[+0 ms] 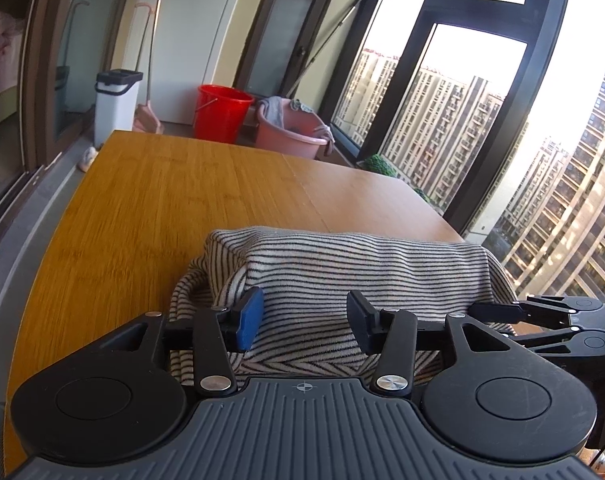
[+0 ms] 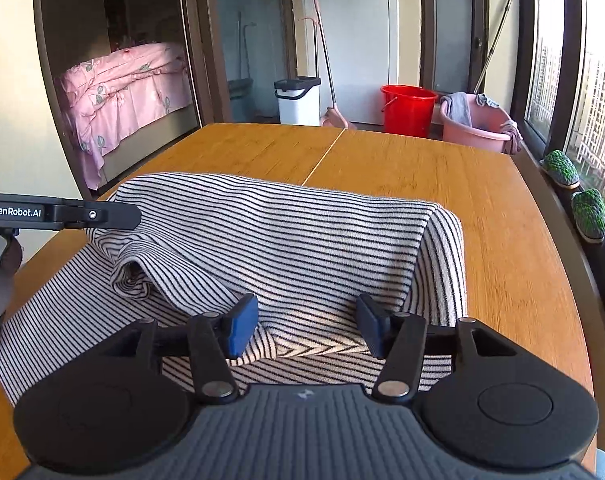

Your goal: Fold clothes

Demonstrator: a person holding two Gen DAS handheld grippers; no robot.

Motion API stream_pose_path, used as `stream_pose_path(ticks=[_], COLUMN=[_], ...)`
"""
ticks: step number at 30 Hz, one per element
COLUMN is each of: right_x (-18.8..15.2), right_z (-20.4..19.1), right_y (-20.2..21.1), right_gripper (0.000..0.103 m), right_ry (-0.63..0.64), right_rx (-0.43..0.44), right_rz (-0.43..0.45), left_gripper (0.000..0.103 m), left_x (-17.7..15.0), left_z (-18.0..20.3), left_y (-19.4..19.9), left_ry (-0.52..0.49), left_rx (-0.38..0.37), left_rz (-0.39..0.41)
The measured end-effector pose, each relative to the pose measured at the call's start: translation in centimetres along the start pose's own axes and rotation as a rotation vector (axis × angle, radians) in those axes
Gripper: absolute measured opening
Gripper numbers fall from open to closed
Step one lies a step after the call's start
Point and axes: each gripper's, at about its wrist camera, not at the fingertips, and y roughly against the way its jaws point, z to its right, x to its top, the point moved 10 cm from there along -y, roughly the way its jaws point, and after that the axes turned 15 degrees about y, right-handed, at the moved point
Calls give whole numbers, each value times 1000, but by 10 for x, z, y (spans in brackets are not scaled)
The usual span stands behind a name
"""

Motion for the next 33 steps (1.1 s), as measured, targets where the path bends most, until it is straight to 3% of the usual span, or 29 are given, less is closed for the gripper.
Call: stream_pose_path(ticks=[3, 7, 11, 15, 18, 23, 29, 33], right_x=[3, 15, 31, 16, 8, 11, 41, 27], right_z=[-2, -9, -23, -34, -42, -43, 2, 41], right_y=[3, 16, 21, -5, -7, 4, 32, 20], right_gripper=[55, 55, 55, 56, 64, 64, 63, 62], right_ry=[14, 17, 67, 82, 101, 105, 76, 20], right_rx=[-4, 6, 36, 55, 60, 61, -76, -146], right_rz=[1, 53, 109, 3, -8, 5, 116, 54], left_gripper=[54, 73, 73, 73, 74, 81, 81, 81], left_x=[0, -1, -2, 0, 3, 10, 2, -2], left_z=[2, 15, 15, 13, 18, 25, 9, 7], left_y=[2, 6, 2, 1, 9, 12, -1, -1], left_ry=[4, -39, -43, -29, -21, -46, -33, -50], left_rx=[-2, -15, 1, 2, -24, -34, 23, 41], left_rz=[-3, 0, -5, -7, 8, 39, -3, -14])
